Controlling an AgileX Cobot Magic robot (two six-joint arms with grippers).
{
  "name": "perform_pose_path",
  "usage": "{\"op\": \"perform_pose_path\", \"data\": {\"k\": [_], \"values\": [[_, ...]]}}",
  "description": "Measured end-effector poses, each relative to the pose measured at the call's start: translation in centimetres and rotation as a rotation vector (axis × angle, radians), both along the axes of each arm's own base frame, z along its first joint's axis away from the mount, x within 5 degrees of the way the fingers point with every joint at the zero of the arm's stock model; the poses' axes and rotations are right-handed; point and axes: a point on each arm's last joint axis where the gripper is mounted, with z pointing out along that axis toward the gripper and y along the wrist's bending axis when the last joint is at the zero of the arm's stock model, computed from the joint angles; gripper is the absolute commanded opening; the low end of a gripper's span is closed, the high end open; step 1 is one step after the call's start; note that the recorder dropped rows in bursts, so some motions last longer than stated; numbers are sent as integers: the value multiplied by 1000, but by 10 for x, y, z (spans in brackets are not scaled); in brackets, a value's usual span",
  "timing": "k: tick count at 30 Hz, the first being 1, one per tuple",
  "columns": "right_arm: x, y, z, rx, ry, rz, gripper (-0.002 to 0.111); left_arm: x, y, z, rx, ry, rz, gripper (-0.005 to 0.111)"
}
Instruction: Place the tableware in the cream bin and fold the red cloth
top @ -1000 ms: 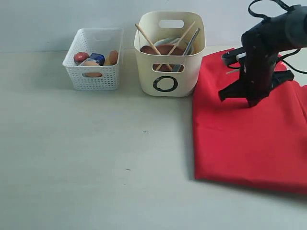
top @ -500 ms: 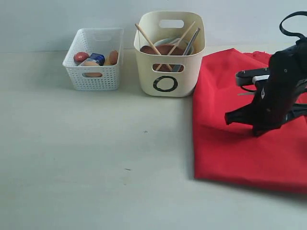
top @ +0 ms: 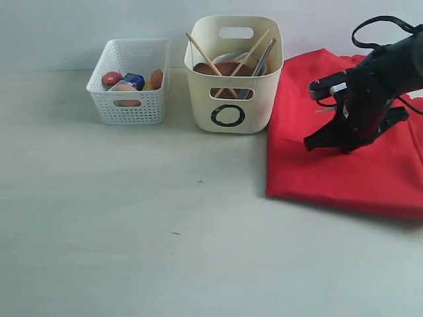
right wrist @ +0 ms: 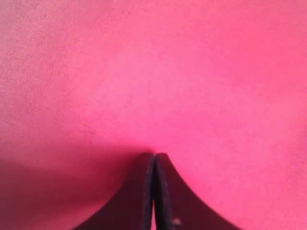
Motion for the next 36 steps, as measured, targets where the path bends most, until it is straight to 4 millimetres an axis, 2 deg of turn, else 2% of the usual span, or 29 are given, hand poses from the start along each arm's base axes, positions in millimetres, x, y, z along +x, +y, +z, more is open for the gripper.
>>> {"op": "perform_pose_path", "data": {"k": [5,10,12,15,19,28,32,36], "values": [[8,-12,10,-24,-24,-40,0,0,0,0,0,0,0,1],[10,-51,37,4,-122,-196,0,0,0,0,0,0,0,1],[8,-65,35,21,-125,-253,0,0,0,0,0,0,0,1],[7,-81,21,48,-107,-313,0,0,0,0,0,0,0,1],[12,-85,0,83,-115,-317,0,0,0,0,0,0,0,1],[44,-88,-3,114,-212,-300,0,0,0,0,0,0,0,1],[50,-89,3,128,-209,-332,0,0,0,0,0,0,0,1],[46,-87,32,123,-187,-288,0,0,0,0,0,0,0,1]]}}
